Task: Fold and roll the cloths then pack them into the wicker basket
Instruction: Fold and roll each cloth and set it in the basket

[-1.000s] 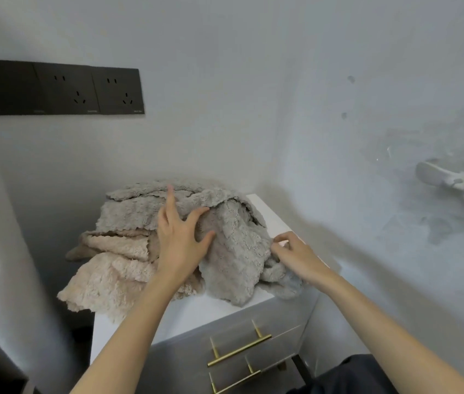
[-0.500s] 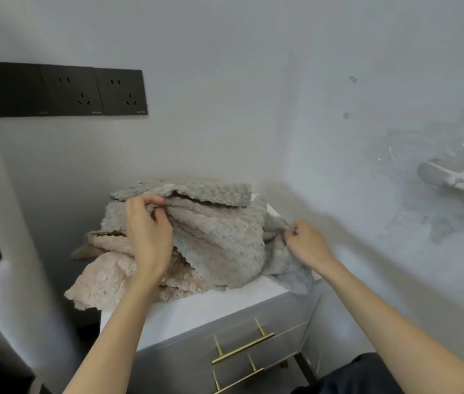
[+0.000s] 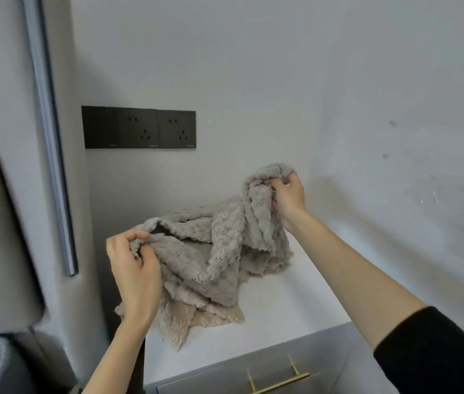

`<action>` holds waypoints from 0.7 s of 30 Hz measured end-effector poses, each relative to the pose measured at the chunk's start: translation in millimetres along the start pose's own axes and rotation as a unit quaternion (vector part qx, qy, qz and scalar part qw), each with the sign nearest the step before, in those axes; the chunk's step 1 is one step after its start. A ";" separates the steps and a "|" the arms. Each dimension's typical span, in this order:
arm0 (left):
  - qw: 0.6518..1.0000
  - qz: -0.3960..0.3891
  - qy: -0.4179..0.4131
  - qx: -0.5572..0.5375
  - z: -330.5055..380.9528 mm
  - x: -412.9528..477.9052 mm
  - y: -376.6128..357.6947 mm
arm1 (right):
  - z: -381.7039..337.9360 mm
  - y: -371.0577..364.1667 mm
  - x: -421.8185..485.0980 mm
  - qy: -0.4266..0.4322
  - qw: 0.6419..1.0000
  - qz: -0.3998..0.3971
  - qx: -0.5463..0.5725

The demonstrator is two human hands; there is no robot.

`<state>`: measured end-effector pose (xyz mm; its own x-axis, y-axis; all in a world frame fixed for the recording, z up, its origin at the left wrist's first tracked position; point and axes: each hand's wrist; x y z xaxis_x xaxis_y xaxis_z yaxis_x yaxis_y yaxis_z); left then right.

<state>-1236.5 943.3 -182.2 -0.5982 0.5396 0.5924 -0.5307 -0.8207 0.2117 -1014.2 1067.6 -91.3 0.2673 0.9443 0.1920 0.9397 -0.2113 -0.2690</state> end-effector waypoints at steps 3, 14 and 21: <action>1.000 -0.001 -0.001 -0.011 -5.3 5.5 8.8 | -4.7 -39.2 6.8 -0.021 0.991 -0.069 0.108; 0.994 -0.091 0.017 -0.054 -2.5 12.3 0.4 | 15.4 -54.0 -13.9 0.074 0.948 -0.208 -0.231; 0.982 -0.148 0.065 -0.101 7.6 2.0 -11.6 | 31.0 -25.9 -51.9 -0.100 0.800 -0.373 -0.459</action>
<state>-1226.9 952.5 -177.5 -0.4648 0.7784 0.4219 -0.7930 -0.5780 0.1927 -1059.1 1031.9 -123.5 -0.3949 0.8961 -0.2029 0.6071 0.4202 0.6744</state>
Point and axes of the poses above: each hand's wrist, its own x-axis towards the middle knuckle, its own y-axis out of the back of the hand, z = x × y, and after that the axes turned 15 degrees about x, right-handed
